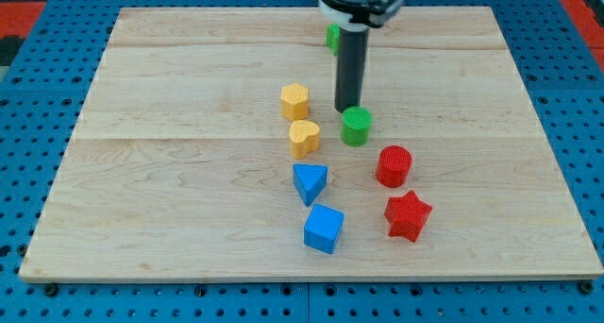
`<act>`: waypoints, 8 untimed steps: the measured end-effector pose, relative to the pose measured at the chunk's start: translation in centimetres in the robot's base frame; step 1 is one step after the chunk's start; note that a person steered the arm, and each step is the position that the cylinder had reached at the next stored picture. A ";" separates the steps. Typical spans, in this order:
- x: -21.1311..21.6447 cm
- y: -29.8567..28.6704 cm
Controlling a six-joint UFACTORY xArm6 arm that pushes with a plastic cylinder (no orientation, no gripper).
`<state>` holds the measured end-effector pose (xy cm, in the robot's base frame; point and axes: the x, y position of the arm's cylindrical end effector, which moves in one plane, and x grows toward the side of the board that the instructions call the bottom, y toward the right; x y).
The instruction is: Push green star closer to green circle
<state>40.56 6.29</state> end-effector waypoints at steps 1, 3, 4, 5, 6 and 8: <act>0.6 1.0; -10.6 1.5; -14.0 5.7; -17.5 7.9; -18.2 -0.9; -14.6 -0.9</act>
<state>25.99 5.35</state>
